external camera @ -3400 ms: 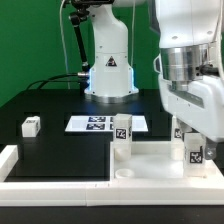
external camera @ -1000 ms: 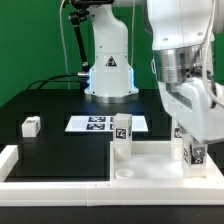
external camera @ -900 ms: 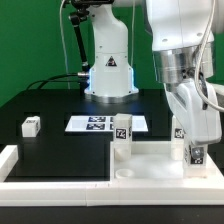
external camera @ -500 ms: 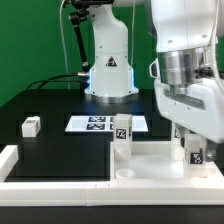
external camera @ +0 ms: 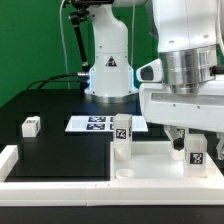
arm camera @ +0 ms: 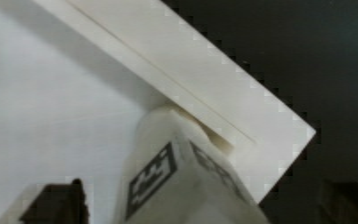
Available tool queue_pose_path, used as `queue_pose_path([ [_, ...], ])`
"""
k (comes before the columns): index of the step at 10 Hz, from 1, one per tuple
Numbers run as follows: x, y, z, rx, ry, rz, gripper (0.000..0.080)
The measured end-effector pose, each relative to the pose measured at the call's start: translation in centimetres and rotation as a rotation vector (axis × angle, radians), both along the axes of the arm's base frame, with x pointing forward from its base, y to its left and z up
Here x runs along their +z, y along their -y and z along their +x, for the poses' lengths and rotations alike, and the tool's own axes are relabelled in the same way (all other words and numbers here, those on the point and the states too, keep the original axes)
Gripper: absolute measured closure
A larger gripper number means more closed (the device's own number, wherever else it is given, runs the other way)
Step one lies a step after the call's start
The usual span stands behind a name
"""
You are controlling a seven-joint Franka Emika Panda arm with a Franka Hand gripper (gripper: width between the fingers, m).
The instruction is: Assemble square table
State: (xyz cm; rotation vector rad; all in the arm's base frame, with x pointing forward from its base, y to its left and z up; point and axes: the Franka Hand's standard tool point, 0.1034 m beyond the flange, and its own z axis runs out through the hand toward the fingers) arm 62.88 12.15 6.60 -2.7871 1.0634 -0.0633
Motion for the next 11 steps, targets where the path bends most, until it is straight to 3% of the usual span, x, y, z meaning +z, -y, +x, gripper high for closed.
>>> queue_pose_path([
  [3,0.20,-0.05,0.34,0.446,0.059,-0.106,0.0151],
  [5,0.21,0.04,0.36,0.473,0.063,-0.108,0.0151],
  [7,0.20,0.05,0.36,0.432,0.058,-0.104,0.0417],
  [8,0.20,0.03,0.36,0.383,0.053,-0.098,0.0417],
  [9,0.18,0.14,0.35,0.303,0.045,-0.091,0.0508],
  [11,0.16,0.27,0.36,0.163,0.030,-0.078,0.0508],
])
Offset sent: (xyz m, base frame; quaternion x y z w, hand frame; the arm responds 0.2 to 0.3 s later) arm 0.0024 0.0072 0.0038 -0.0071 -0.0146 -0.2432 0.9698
